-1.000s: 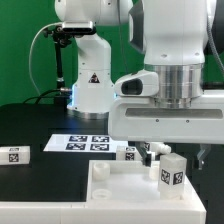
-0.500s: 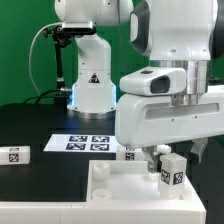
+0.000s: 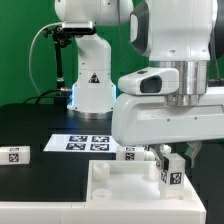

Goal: Assemble one leg

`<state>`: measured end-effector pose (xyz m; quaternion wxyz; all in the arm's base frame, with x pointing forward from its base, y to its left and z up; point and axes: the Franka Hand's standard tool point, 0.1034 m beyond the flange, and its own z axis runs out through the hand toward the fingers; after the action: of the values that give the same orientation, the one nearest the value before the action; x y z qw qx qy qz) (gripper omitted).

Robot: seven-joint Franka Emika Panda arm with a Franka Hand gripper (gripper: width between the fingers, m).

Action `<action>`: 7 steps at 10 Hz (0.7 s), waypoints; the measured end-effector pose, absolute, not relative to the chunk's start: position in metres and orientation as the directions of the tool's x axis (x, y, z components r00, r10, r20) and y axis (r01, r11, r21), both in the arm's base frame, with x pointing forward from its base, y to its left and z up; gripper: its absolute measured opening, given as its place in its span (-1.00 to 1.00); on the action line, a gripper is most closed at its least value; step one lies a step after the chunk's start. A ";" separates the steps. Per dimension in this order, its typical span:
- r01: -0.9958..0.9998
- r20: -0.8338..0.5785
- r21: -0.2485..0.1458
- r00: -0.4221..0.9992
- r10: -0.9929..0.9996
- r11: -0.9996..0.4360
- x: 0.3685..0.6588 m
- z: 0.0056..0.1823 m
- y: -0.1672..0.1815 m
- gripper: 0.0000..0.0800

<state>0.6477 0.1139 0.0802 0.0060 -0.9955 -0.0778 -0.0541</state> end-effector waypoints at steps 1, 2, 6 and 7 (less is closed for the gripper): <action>-0.002 0.109 -0.017 0.994 -0.003 -1.000 0.648 0.080 0.112 -0.29; -0.151 0.102 -0.030 0.983 -0.154 -0.988 0.648 0.079 0.111 -0.29; -0.764 0.011 -0.056 0.643 -0.765 -0.643 0.646 0.079 0.107 -0.29; -0.805 0.001 -0.059 0.591 -0.807 -0.590 0.646 0.078 0.106 -0.29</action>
Offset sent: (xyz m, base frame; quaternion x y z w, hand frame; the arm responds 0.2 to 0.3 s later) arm 0.0084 0.0000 0.0016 -0.0278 -0.0556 0.4144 0.9080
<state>0.6456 0.1060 0.0780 0.0262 -0.8916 0.4519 -0.0139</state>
